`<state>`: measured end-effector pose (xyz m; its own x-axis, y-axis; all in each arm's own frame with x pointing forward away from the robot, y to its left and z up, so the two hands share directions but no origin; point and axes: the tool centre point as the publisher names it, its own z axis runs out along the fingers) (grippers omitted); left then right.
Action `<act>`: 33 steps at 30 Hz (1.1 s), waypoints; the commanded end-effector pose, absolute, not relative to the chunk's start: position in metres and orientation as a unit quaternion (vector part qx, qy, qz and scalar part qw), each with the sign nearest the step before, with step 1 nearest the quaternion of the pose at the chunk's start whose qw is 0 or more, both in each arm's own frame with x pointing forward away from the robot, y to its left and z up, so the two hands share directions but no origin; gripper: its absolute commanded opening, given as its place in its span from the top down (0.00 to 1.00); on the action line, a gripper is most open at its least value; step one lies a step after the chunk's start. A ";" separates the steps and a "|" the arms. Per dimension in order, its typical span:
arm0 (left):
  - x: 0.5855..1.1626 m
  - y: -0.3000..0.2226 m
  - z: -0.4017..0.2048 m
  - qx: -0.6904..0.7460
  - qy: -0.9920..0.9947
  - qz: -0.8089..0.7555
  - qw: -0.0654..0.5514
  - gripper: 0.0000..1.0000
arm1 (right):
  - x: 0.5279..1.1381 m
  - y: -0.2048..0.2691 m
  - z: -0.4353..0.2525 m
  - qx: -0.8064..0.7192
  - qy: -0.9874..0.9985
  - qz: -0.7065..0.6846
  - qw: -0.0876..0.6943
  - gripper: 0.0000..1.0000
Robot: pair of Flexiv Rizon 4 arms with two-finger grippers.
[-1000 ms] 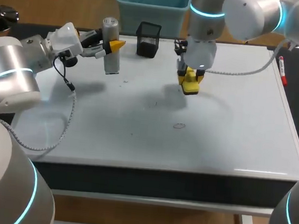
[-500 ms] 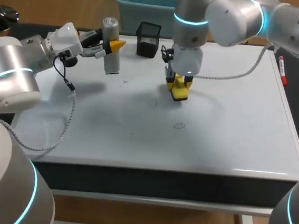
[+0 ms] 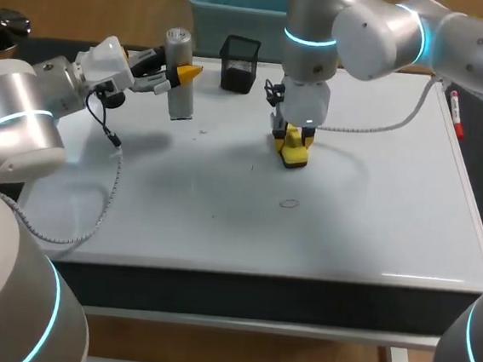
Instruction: Pick up the inspection probe, press it on each red-marked spot on the whiteboard one by one, put down the probe, pick up the eraser, and wipe off all the red marks.
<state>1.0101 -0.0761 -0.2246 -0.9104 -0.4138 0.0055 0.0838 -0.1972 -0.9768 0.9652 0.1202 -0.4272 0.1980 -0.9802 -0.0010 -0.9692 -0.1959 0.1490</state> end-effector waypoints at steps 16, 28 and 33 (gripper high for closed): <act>1.010 -0.076 -0.224 -0.135 0.612 -0.762 0.164 1.00 | 0.992 0.070 -0.440 0.732 -0.675 -0.047 0.076 1.00; 1.010 -0.076 -0.224 -0.135 0.612 -0.762 0.164 1.00 | 1.008 0.034 -0.432 0.701 -0.709 -0.047 0.067 1.00; 1.010 -0.076 -0.224 -0.135 0.612 -0.762 0.164 1.00 | 1.014 0.025 -0.422 0.694 -0.716 -0.045 0.057 1.00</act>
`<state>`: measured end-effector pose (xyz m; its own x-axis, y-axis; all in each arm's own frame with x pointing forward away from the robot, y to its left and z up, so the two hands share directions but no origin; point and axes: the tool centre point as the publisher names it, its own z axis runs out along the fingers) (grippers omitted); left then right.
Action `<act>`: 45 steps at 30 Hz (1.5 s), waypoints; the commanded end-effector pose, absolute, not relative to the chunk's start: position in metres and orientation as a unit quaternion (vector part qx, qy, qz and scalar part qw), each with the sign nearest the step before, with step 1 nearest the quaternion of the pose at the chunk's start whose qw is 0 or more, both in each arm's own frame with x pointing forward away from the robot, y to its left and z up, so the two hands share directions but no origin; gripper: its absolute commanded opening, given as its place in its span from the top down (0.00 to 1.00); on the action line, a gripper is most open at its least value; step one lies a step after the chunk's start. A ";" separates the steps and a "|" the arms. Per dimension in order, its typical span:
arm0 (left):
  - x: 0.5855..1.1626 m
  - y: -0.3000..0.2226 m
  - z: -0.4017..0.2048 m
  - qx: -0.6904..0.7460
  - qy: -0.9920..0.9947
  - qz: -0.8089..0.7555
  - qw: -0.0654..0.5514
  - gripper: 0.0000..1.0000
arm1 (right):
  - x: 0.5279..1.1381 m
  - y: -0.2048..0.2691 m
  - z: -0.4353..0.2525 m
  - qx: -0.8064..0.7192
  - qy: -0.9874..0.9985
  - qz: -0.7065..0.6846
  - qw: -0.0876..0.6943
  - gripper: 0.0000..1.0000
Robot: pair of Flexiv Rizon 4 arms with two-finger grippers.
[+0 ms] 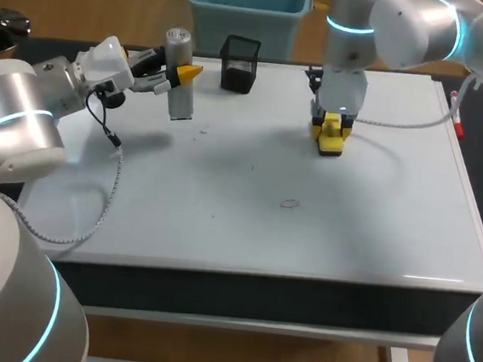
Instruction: Pick up the inspection probe, press it on each red-marked spot on the whiteboard one by one, put down the probe, pick up the eraser, and wipe off all the red marks.
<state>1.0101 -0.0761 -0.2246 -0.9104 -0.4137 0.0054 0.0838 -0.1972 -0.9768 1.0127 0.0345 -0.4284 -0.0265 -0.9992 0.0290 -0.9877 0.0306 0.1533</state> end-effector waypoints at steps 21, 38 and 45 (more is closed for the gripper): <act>1.010 -0.076 -0.224 -0.135 0.612 -0.762 0.164 1.00 | 1.031 -0.039 -0.385 0.657 -0.751 -0.027 0.051 1.00; 1.010 -0.076 -0.224 -0.135 0.612 -0.762 0.164 1.00 | 1.027 -0.095 -0.373 0.613 -0.789 -0.034 0.036 1.00; 1.010 -0.076 -0.224 -0.135 0.612 -0.762 0.164 1.00 | 1.023 -0.105 -0.373 0.604 -0.795 -0.037 0.031 1.00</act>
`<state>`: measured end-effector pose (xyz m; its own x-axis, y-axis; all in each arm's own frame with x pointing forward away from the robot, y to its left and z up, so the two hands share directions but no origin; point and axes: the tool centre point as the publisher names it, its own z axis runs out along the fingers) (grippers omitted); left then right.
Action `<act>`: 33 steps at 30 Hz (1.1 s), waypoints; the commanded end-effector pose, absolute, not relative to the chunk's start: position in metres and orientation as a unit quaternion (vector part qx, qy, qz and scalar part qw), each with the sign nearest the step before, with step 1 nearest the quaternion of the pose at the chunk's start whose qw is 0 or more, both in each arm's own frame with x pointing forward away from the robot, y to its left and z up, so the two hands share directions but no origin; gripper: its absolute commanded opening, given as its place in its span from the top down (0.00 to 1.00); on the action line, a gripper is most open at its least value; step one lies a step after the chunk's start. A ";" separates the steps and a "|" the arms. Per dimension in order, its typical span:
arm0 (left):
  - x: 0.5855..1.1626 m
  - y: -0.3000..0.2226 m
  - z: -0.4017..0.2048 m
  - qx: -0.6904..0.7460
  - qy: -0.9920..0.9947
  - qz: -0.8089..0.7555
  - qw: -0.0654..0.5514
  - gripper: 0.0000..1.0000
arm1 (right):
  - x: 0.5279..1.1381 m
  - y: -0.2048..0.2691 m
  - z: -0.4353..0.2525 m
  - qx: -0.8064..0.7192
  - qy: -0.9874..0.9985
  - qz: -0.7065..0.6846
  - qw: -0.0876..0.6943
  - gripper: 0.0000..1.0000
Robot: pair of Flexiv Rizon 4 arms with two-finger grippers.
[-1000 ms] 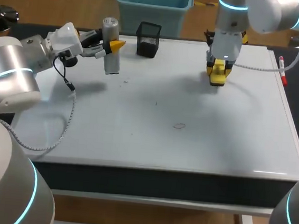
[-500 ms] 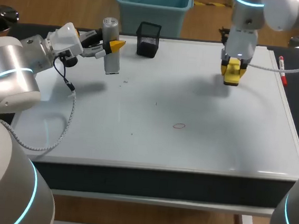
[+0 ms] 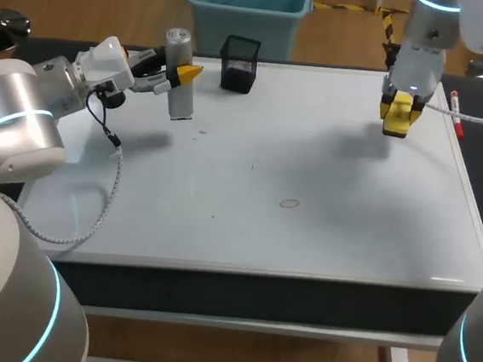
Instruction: Pick up the inspection probe, press it on each red-marked spot on the whiteboard one by one, put down the probe, pick up the eraser, and wipe off all the red marks.
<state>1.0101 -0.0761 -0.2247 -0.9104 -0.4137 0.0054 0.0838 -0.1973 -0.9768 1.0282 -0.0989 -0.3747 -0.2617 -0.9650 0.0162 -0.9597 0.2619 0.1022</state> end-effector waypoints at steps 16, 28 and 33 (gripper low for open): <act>1.010 -0.076 -0.224 -0.135 0.612 -0.762 0.164 1.00 | 1.023 -0.105 -0.373 0.604 -0.795 -0.037 0.031 1.00; 0.979 -0.145 -0.220 -0.073 0.611 -0.778 0.127 1.00 | 1.023 -0.105 -0.373 0.604 -0.795 -0.037 0.031 1.00; 0.962 -0.189 -0.216 -0.042 0.605 -0.788 0.104 1.00 | 1.023 -0.105 -0.373 0.604 -0.795 -0.037 0.031 1.00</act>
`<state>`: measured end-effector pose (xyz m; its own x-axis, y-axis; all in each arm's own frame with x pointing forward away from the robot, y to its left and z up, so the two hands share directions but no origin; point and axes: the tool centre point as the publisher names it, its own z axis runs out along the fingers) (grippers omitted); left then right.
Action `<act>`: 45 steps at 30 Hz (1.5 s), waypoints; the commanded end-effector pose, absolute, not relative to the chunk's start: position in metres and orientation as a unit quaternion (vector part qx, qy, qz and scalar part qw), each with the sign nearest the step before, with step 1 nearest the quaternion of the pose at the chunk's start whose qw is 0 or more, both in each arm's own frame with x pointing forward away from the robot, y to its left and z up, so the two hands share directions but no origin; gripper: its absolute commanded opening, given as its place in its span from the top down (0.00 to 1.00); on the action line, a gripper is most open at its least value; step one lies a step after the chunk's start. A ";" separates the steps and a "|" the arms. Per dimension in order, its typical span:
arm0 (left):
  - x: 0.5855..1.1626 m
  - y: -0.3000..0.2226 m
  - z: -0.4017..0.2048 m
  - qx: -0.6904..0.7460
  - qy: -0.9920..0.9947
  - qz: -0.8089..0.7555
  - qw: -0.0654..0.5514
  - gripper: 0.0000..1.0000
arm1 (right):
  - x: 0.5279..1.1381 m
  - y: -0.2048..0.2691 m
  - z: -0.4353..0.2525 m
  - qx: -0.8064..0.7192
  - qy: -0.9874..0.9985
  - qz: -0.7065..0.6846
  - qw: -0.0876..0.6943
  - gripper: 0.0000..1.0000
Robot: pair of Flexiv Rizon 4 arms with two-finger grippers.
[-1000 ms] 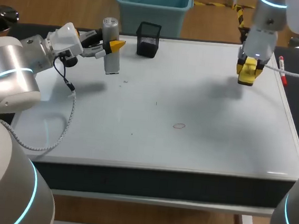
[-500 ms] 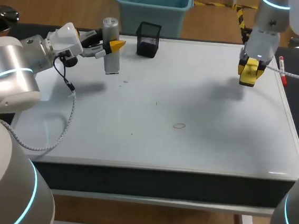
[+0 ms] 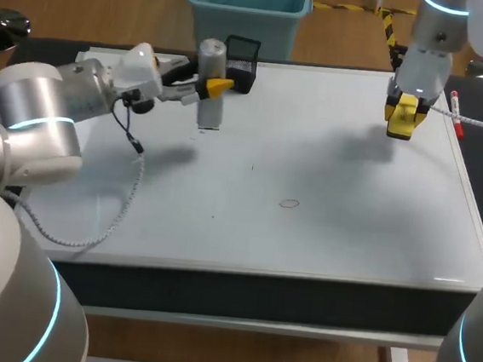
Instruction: Pick up the inspection probe, press it on each red-marked spot on the whiteboard one by one, put down the probe, pick up the eraser, and wipe off all the red marks.
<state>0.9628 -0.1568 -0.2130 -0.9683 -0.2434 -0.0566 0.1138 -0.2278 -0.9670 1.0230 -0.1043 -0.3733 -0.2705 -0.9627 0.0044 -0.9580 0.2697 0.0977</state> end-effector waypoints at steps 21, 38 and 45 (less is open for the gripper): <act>0.888 -0.296 -0.230 0.027 0.594 -0.804 -0.017 1.00 | 1.023 -0.105 -0.373 0.604 -0.795 -0.037 0.031 1.00; 0.861 -0.302 -0.246 0.023 0.583 -0.810 -0.050 1.00 | 1.023 -0.105 -0.373 0.604 -0.795 -0.037 0.031 1.00; 0.857 -0.306 -0.254 0.015 0.572 -0.818 -0.058 1.00 | 1.023 -0.105 -0.373 0.604 -0.795 -0.037 0.031 1.00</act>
<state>0.8557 -0.3014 -0.2492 -0.9936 0.1047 0.0415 -0.0736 -0.3249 -0.9429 1.0228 -0.1044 -0.3735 -0.2704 -0.9627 0.0036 -0.9581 0.2695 0.0976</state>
